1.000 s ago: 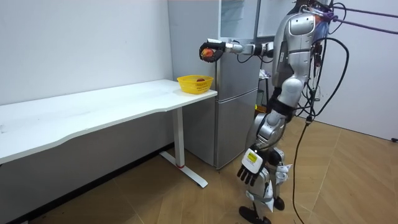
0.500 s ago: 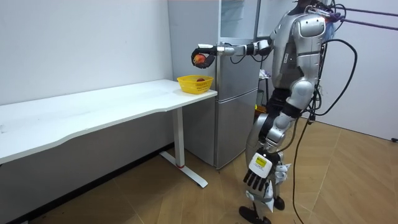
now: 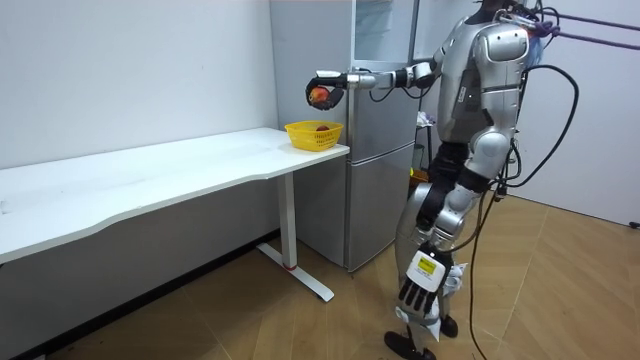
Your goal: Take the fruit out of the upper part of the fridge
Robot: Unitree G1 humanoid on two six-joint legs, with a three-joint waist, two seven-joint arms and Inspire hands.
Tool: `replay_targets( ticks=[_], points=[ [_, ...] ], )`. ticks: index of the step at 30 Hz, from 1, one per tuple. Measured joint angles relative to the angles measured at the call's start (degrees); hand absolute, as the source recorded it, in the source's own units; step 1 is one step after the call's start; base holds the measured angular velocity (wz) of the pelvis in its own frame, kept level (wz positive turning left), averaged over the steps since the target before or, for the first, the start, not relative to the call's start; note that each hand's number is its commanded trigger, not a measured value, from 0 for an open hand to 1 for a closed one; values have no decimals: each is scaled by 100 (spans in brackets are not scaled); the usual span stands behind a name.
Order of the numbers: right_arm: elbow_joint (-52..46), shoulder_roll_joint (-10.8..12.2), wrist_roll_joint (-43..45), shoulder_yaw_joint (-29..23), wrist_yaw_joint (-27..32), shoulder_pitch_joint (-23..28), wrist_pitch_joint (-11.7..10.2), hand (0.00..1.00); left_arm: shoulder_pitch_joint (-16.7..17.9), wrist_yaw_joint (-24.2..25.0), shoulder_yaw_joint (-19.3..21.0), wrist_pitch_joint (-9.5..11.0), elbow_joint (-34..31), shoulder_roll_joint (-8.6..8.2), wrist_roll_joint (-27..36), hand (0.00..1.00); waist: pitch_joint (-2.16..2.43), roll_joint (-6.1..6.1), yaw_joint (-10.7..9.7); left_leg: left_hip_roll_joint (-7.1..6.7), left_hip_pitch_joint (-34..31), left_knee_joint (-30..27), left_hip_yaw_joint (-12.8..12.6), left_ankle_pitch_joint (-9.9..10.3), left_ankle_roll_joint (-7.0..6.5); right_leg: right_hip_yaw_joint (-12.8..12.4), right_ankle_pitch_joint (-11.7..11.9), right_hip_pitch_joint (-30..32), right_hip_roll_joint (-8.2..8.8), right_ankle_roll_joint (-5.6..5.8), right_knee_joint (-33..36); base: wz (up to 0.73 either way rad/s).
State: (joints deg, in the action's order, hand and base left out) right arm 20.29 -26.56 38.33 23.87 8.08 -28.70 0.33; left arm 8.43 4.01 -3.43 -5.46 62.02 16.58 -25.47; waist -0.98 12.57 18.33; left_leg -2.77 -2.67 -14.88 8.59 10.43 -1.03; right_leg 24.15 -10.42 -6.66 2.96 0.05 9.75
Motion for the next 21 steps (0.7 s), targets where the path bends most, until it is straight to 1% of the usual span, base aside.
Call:
replay_targets(
  ticks=[3,5,6,7,10,18,21],
  points=[
    [146,0,-2,23,-2,0,-18,0,-39,-12,0,0,28,26,3,0,-19,40,82,7,-10,-1,0,-2,4,2,0,10,-4,0,0,0],
    [153,0,-7,26,-3,-9,-20,0,-50,-11,-1,-1,40,36,-2,0,-42,90,100,8,-100,-47,2,-3,8,3,0,74,-9,0,1,0],
    [157,0,-9,30,-3,-13,-23,0,-50,-9,-3,-1,44,35,-3,0,-51,95,100,7,-119,-63,1,-3,9,2,0,82,-9,0,0,4],
    [192,0,-10,61,-3,-20,-22,0,-49,-8,-5,-2,53,33,-5,0,-51,100,100,2,-154,-85,1,-3,8,4,0,97,-7,-1,0,4],
    [364,1,-30,205,-9,-99,-33,0,-53,-8,-4,-3,52,49,-6,0,-52,98,108,-2,-180,-100,3,-3,8,3,1,112,-5,-1,2,1],
    [374,1,-60,207,-17,-138,-25,0,-81,-7,-4,-9,32,48,-8,0,-57,91,112,-1,-280,-184,24,-1,10,-4,1,174,-16,-3,8,0],
    [380,1,-60,207,-17,-138,-25,0,-108,-8,-5,-12,32,50,-8,0,-77,64,120,-5,-287,-199,23,-1,10,-29,3,179,-15,-6,13,0]
  ],
)
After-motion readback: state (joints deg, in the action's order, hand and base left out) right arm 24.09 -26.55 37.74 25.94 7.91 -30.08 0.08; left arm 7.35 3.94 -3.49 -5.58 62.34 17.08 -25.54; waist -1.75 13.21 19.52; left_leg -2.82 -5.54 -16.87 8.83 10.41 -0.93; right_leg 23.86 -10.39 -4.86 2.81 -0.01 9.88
